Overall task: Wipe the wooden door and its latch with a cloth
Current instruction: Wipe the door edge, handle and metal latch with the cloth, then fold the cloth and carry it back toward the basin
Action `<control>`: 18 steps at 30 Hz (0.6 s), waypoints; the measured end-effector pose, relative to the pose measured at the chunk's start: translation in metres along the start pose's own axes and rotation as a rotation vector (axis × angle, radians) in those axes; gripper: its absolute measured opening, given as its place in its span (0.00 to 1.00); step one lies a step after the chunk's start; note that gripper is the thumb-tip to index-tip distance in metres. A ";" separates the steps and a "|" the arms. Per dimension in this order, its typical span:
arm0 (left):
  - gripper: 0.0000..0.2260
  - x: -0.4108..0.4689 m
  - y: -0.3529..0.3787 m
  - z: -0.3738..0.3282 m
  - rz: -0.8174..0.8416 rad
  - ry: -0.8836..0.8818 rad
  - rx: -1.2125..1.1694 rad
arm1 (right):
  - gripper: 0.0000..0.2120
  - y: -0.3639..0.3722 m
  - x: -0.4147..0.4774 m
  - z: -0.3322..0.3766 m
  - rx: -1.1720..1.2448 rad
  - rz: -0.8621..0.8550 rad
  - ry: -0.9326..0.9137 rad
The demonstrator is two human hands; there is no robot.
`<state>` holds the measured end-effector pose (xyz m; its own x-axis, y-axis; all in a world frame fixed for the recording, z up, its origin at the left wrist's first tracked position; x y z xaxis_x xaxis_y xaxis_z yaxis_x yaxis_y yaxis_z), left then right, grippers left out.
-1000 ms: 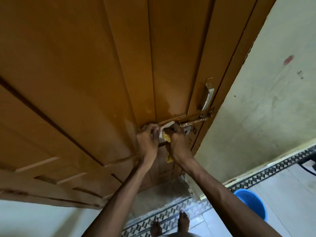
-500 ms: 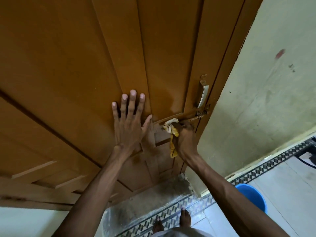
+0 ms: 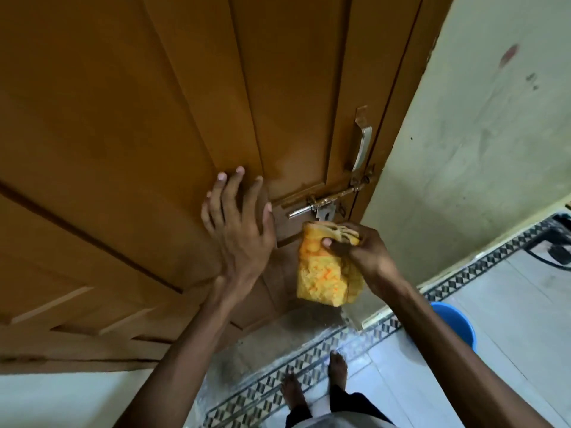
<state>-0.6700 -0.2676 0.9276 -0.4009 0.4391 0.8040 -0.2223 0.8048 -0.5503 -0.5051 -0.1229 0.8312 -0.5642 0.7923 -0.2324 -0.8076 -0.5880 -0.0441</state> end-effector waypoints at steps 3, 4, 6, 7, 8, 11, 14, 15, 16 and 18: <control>0.10 -0.043 0.023 -0.018 0.383 -0.329 -0.476 | 0.24 -0.016 -0.027 -0.032 0.419 0.086 0.242; 0.11 -0.067 0.039 -0.026 0.607 -0.551 -0.620 | 0.27 -0.023 -0.035 -0.041 0.490 0.081 0.289; 0.18 -0.118 0.059 -0.058 0.976 -0.987 -0.937 | 0.34 -0.042 -0.050 -0.052 0.546 0.048 0.329; 0.18 -0.138 0.063 -0.075 1.070 -1.133 -1.056 | 0.33 -0.051 -0.056 -0.057 0.542 0.029 0.348; 0.15 -0.154 0.065 -0.092 1.110 -1.206 -1.124 | 0.29 -0.063 -0.062 -0.063 0.526 -0.004 0.376; 0.05 -0.177 0.065 -0.128 0.995 -1.261 -1.096 | 0.19 -0.099 -0.081 -0.082 0.419 -0.024 0.490; 0.10 -0.196 0.072 -0.163 0.911 -1.273 -1.082 | 0.18 -0.127 -0.100 -0.097 0.352 0.088 0.583; 0.12 -0.200 0.074 -0.177 0.899 -1.257 -1.077 | 0.20 -0.141 -0.104 -0.103 0.338 0.095 0.584; 0.12 -0.205 0.076 -0.193 0.901 -1.238 -1.070 | 0.23 -0.156 -0.108 -0.109 0.331 0.079 0.577; 0.08 -0.215 0.079 -0.224 0.931 -1.233 -1.046 | 0.26 -0.188 -0.111 -0.117 0.371 0.009 0.551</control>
<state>-0.4029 -0.2087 0.7617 -0.4995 0.7113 -0.4945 0.7939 0.6043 0.0673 -0.2704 -0.1188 0.7511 -0.4802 0.5305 -0.6986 -0.8646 -0.4207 0.2748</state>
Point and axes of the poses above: each hand's wrist, its own x-axis towards the middle knuckle, its own y-axis out of the palm, z = x × y, the point moved 8 cm from there along x, towards the middle knuckle, and after that the axes turned 2 degrees about -z, right-handed, at the moved point
